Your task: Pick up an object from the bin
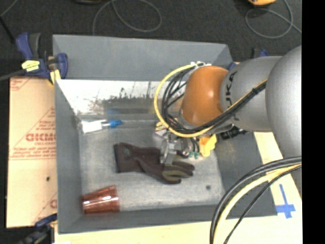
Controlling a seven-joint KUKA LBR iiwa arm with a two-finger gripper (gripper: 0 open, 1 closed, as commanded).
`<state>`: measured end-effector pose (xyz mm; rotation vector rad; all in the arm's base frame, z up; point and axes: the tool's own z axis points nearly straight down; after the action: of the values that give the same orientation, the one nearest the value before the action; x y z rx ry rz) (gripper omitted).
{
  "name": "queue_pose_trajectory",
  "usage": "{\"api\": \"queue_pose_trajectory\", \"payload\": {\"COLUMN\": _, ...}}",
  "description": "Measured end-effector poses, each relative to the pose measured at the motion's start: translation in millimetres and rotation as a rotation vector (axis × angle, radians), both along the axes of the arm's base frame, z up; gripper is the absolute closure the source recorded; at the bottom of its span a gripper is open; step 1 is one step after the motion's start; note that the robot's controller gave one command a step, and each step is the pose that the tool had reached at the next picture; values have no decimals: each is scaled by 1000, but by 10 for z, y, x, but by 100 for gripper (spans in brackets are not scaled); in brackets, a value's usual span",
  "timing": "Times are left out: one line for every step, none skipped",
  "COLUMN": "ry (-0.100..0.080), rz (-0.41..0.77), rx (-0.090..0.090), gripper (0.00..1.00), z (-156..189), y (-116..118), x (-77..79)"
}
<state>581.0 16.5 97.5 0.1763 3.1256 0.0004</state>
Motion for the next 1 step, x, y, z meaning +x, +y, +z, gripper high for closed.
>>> {"api": "queue_pose_trajectory", "payload": {"ry": 3, "rz": -21, "rx": 1, "gripper": 100, "z": -246, "y": 15, "x": -24}}
